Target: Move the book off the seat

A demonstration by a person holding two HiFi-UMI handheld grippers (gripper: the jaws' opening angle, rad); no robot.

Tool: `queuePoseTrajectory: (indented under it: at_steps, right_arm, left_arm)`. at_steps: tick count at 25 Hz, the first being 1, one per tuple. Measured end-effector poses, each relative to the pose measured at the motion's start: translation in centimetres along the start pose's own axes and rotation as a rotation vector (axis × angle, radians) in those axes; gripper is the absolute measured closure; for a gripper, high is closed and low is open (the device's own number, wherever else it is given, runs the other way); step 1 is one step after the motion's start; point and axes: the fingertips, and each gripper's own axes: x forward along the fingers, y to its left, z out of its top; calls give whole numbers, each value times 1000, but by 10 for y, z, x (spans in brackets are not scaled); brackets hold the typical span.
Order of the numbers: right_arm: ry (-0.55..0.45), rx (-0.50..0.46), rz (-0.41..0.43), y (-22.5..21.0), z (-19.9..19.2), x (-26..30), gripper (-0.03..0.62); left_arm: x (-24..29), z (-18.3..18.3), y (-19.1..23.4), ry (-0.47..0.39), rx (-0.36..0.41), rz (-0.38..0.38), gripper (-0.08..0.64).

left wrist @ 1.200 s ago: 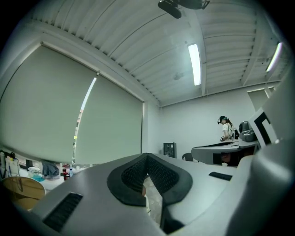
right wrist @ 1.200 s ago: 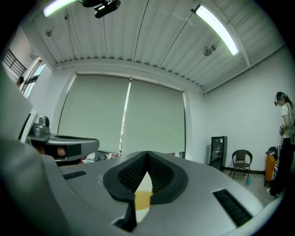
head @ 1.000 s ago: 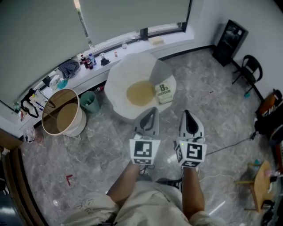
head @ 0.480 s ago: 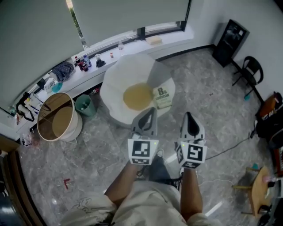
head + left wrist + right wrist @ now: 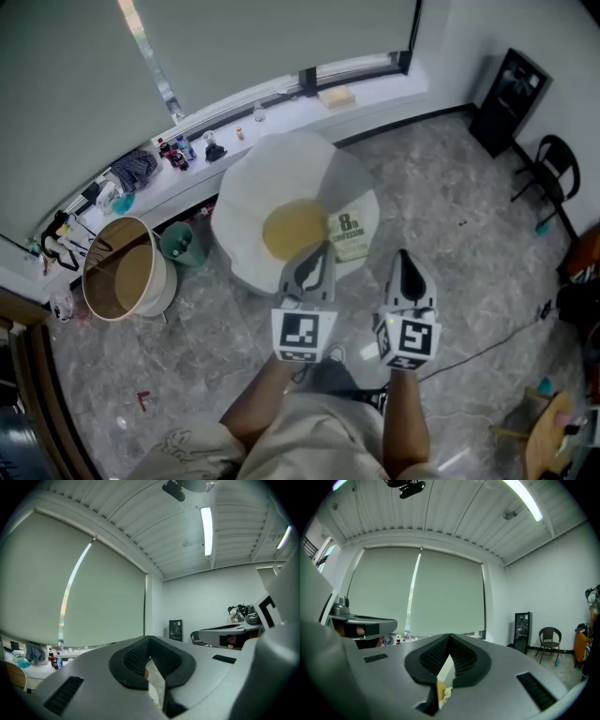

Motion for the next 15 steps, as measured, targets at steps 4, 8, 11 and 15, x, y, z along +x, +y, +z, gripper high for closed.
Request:
queuePoseTrajectory:
  at_steps: [4, 8, 11, 15]
  right_arm:
    - [17, 3, 25, -32, -11, 43, 589]
    - [33, 11, 48, -47, -24, 75, 589]
    - [59, 16, 59, -50, -35, 96, 589]
    - [102, 13, 68, -44, -49, 125, 589]
  left_arm:
    - [53, -7, -1, 13, -7, 26, 558]
    - [91, -21, 2, 48, -10, 35, 558]
    - [108, -34, 12, 78, -13, 46, 558]
    - [128, -51, 31, 110, -20, 55, 558]
